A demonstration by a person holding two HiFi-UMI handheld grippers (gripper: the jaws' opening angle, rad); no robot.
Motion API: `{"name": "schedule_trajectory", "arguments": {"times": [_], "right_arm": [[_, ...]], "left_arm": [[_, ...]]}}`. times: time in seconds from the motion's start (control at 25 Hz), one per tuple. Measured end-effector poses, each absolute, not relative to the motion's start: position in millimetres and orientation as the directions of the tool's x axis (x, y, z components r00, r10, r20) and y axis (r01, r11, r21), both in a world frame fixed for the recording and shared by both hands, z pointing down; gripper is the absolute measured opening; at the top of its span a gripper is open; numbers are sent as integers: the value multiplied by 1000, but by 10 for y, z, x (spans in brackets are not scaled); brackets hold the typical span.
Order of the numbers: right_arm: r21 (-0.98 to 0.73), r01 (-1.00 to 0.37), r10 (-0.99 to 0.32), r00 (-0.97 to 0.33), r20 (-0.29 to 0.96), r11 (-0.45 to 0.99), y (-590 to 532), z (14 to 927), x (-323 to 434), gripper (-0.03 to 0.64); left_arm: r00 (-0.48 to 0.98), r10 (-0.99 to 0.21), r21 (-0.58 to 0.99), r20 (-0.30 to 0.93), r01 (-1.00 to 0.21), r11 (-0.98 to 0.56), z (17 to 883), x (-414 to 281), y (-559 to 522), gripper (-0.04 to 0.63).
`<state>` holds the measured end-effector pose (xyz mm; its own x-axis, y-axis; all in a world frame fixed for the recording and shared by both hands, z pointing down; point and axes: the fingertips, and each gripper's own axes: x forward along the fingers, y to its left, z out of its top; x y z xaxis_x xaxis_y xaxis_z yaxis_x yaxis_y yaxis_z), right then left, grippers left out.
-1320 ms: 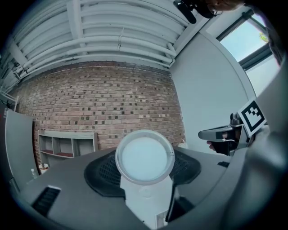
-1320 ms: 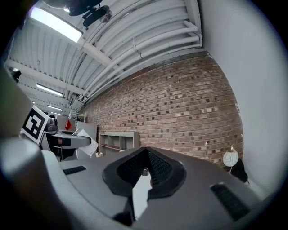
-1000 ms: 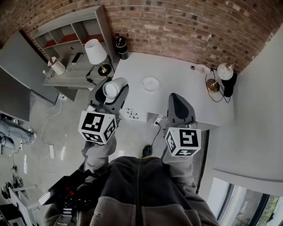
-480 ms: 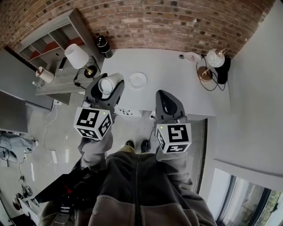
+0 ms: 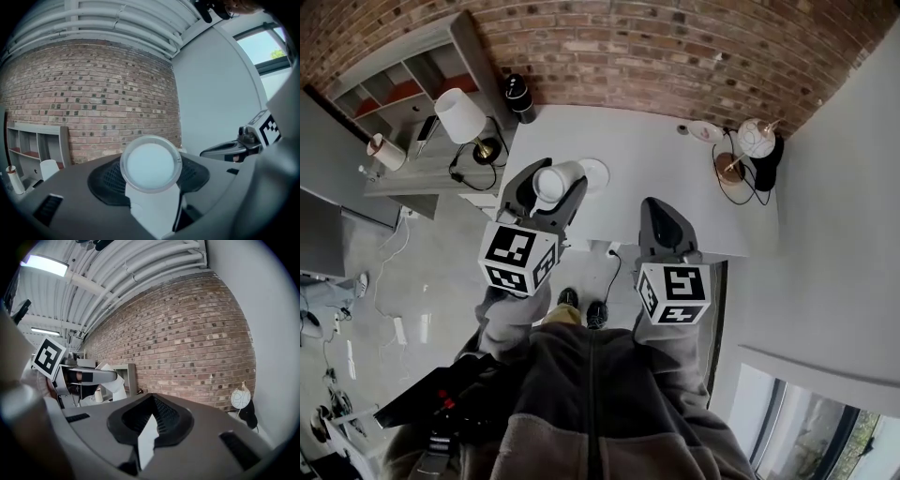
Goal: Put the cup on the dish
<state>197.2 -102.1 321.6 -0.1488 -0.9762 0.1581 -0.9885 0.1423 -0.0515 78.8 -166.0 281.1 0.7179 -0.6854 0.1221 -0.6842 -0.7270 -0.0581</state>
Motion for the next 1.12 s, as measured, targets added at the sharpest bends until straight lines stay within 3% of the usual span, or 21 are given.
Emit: {"name": "schedule_trajectory", "arguments": {"times": [0.64,1.12], "right_arm": [[-54,-967,-894,-251,371,249,-1818,3912,1248,0],[-46,-975,-760,-198,619,217,-2114,5138,1151,0]], "left_arm": [[703,-619,-31,350,-652,-758,3907,368,-2165,265],[691,-514,52,507,-620,-783,4915,357,-2554,265]]}}
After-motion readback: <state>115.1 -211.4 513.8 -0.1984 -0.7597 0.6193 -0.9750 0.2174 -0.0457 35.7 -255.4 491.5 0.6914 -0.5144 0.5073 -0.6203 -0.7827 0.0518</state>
